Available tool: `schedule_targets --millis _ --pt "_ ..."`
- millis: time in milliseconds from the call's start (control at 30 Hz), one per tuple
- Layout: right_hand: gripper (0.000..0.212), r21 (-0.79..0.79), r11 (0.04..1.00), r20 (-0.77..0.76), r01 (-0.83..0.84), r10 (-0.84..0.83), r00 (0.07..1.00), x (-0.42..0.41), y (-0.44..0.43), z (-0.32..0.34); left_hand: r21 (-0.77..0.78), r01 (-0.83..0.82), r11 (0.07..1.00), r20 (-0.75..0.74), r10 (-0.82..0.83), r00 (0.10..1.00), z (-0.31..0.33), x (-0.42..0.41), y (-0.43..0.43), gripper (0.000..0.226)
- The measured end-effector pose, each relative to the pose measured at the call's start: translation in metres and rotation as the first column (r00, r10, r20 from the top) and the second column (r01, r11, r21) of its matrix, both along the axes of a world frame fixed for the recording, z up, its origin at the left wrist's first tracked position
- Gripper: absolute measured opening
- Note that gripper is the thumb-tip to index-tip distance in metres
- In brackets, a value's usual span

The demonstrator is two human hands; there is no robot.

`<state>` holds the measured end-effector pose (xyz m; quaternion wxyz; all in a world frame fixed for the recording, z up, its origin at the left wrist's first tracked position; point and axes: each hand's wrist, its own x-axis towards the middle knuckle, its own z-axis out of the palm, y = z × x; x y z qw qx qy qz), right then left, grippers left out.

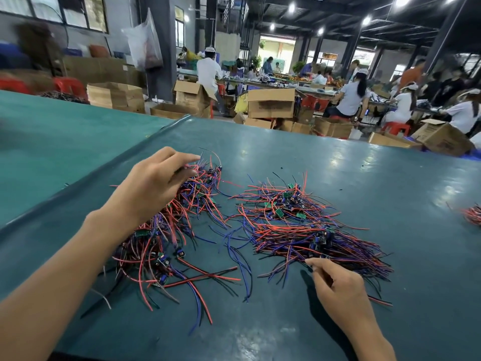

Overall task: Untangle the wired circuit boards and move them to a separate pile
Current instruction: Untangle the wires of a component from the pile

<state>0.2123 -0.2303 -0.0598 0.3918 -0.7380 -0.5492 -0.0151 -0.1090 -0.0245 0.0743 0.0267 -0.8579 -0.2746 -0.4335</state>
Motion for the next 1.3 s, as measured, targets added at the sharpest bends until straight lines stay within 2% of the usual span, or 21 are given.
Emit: schedule_targets --millis 67,167,233,300,367,433,467,533,600,667,733,800,900,1067,1133,1233,1300 --pt "0.026 0.001 1.0 -0.004 0.005 -0.005 1.0 0.001 0.0 0.0 0.153 0.047 0.987 -0.017 -0.045 0.999 0.003 0.005 -0.002 0.033" --pt "0.027 -0.005 1.0 -0.004 -0.003 0.003 1.0 0.002 -0.001 0.0 0.145 0.122 0.982 0.005 -0.124 0.992 0.002 0.013 -0.006 0.039" --pt "0.027 0.003 1.0 0.009 -0.016 0.016 1.0 0.001 -0.001 0.0 0.032 0.152 0.988 0.11 -0.154 0.982 -0.002 0.021 -0.014 0.039" --pt "0.028 0.028 0.999 0.024 -0.027 0.026 0.999 0.0 -0.002 -0.001 -0.163 0.185 0.969 0.272 -0.136 0.953 -0.006 0.029 -0.021 0.034" --pt "0.029 0.052 0.998 0.033 -0.038 0.036 0.999 0.0 -0.003 -0.001 -0.37 0.287 0.884 0.415 -0.119 0.902 -0.007 0.037 -0.028 0.025" --pt "0.029 0.05 0.998 0.036 -0.041 0.039 0.999 0.0 -0.003 0.001 -0.541 0.433 0.721 0.549 -0.087 0.831 -0.008 0.045 -0.033 0.02" --pt "0.029 0.043 0.998 0.037 -0.039 0.038 0.999 0.0 -0.004 0.002 -0.617 0.502 0.606 0.605 -0.042 0.795 -0.009 0.049 -0.035 0.023" --pt "0.029 0.035 0.999 0.041 -0.032 0.03 0.999 -0.001 -0.004 0.003 -0.728 0.603 0.326 0.659 0.09 0.747 -0.013 0.058 -0.038 0.033" --pt "0.029 0.028 0.999 0.046 -0.022 0.02 0.999 -0.004 -0.005 0.004 -0.76 0.646 0.071 0.647 0.173 0.743 -0.02 0.066 -0.039 0.04" --pt "0.029 0.021 1.0 0.058 -0.012 0.011 0.998 -0.004 -0.005 0.005 -0.707 0.684 -0.179 0.655 0.199 0.729 -0.027 0.073 -0.038 0.041" --pt "0.029 0.012 1.0 0.054 -0.01 0.01 0.998 -0.004 -0.005 0.006 -0.562 0.719 -0.409 0.693 0.241 0.679 -0.036 0.076 -0.036 0.04" --pt "0.029 0.012 1.0 0.051 -0.013 0.012 0.999 -0.004 -0.006 0.006 -0.412 0.734 -0.54 0.723 0.296 0.624 -0.047 0.077 -0.034 0.039" --pt "0.031 0.023 1.0 0.052 -0.014 0.013 0.999 -0.004 -0.005 0.007 -0.294 0.734 -0.612 0.756 0.321 0.57 -0.066 0.08 -0.032 0.048" --pt "0.033 0.016 1.0 0.04 -0.005 0.004 0.999 -0.004 -0.003 0.006 -0.303 0.713 -0.633 0.807 0.228 0.545 -0.085 0.085 -0.031 0.042" --pt "0.034 0.026 1.0 0.038 -0.014 0.013 0.999 -0.004 -0.003 0.005 -0.24 0.7 -0.672 0.828 0.235 0.51 -0.088 0.085 -0.033 0.042" --pt "0.035 0.108 0.994 -0.008 -0.025 0.026 1.0 -0.01 0.0 0.007 -0.102 0.68 -0.726 0.851 0.29 0.438 -0.094 0.086 -0.039 0.058" --pt "0.036 0.206 0.978 -0.105 -0.017 0.04 0.994 -0.018 0.003 0.01 -0.124 0.684 -0.719 0.849 0.28 0.447 -0.097 0.09 -0.044 0.064"
